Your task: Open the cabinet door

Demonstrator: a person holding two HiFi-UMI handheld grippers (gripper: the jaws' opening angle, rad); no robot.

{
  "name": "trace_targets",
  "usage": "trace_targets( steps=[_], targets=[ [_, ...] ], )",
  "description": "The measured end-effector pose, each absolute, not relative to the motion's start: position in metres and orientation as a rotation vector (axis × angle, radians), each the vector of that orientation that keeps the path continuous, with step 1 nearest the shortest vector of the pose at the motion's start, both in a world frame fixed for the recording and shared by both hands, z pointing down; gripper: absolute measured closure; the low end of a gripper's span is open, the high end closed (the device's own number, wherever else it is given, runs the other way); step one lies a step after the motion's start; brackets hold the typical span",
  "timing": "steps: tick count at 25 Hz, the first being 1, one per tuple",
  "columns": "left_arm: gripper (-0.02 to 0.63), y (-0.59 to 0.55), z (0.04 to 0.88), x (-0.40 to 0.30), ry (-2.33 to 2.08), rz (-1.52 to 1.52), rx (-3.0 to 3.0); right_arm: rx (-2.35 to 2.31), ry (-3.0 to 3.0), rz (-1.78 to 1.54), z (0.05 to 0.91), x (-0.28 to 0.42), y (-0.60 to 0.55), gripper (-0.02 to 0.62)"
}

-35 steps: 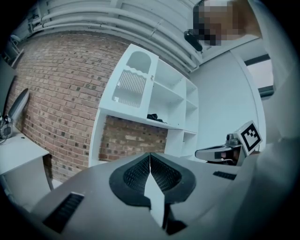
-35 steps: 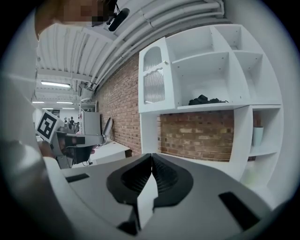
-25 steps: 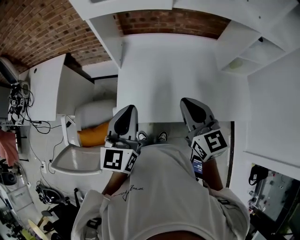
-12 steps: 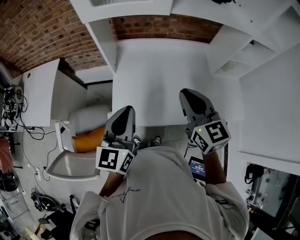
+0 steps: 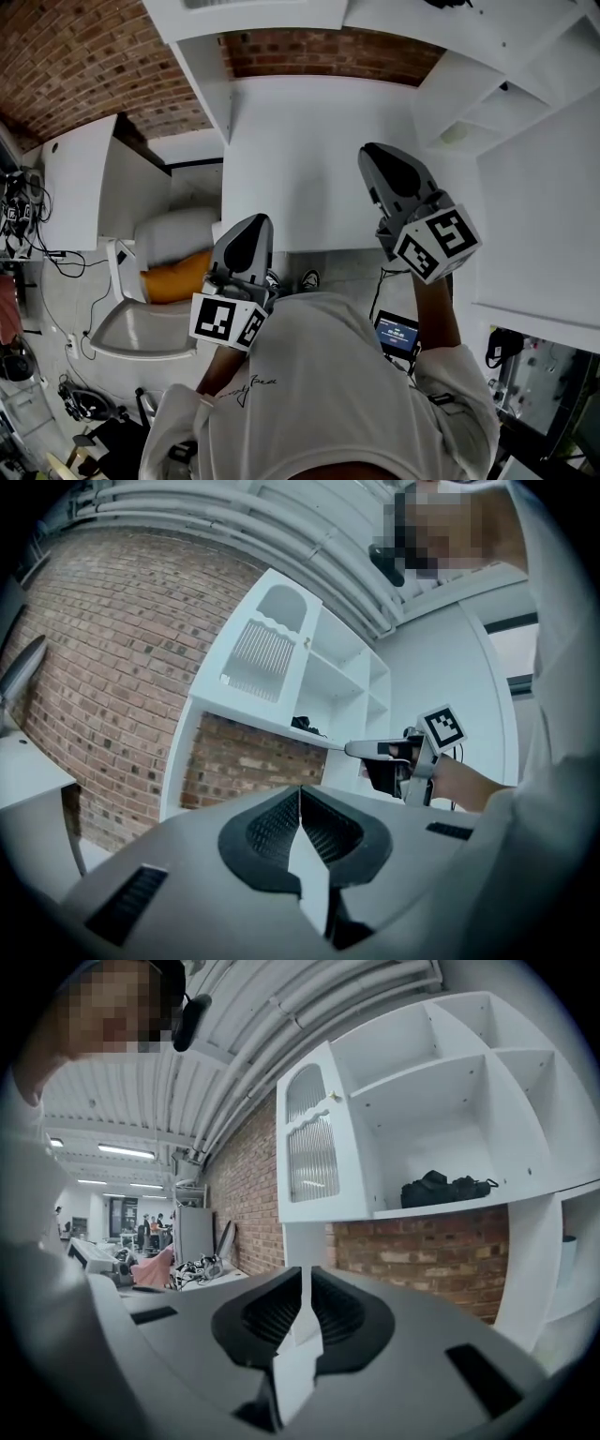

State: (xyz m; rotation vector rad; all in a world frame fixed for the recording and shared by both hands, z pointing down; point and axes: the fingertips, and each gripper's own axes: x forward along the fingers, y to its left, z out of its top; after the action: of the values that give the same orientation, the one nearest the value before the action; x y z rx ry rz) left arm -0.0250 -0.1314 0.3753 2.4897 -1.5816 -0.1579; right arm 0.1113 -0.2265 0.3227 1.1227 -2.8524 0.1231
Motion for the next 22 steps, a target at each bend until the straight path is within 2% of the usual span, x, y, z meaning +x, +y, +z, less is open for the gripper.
trace_targets(
  steps=[22],
  targets=[
    [0.589,-0.136,0.379,-0.041,-1.612,-0.154,2.474,1.139,-2.885,-0.037,0.268,0.090,-0.300,0.566]
  ],
)
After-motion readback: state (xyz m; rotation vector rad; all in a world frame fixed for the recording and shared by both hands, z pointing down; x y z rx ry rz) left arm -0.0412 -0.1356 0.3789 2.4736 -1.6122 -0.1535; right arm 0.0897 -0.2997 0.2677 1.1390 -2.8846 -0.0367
